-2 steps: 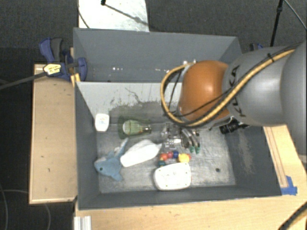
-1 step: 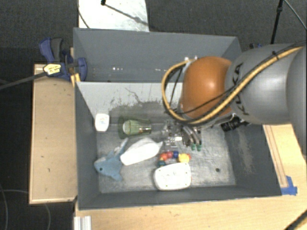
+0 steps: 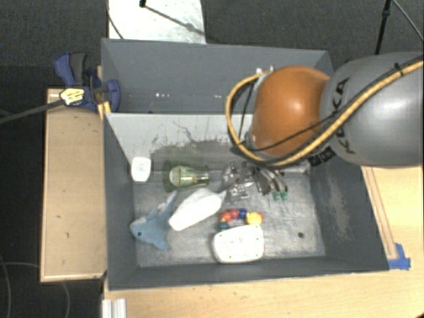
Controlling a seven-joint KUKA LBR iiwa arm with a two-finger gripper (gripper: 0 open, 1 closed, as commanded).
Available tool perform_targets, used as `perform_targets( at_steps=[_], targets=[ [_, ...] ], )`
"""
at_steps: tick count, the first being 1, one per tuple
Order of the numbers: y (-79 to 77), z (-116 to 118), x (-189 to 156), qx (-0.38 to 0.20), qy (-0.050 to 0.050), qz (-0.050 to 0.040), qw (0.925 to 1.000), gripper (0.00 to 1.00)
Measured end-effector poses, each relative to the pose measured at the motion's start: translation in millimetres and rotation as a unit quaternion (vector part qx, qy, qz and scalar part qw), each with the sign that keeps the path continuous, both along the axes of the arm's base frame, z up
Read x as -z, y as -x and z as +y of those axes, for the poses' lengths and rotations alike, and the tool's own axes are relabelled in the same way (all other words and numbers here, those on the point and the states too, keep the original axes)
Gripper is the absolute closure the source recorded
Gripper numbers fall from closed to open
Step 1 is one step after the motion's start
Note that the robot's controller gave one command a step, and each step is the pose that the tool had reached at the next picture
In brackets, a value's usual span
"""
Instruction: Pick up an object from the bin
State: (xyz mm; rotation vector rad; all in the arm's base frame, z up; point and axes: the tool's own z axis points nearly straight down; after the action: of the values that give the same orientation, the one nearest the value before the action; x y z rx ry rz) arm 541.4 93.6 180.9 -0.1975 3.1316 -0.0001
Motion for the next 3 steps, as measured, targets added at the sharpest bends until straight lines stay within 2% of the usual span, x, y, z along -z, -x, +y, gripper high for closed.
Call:
perform_targets(
  at_steps=[1,2,3],
  targets=[
    [-1.2,12,29,-0.073,0.000,-0.0032,0.9973,1.00],
    [2.7,16,18,0.005,0.001,0.0083,1.0000,1.00],
    [-7.1,29,28,-0.017,-0.001,-0.0063,0.9998,1.00]
  ],
)
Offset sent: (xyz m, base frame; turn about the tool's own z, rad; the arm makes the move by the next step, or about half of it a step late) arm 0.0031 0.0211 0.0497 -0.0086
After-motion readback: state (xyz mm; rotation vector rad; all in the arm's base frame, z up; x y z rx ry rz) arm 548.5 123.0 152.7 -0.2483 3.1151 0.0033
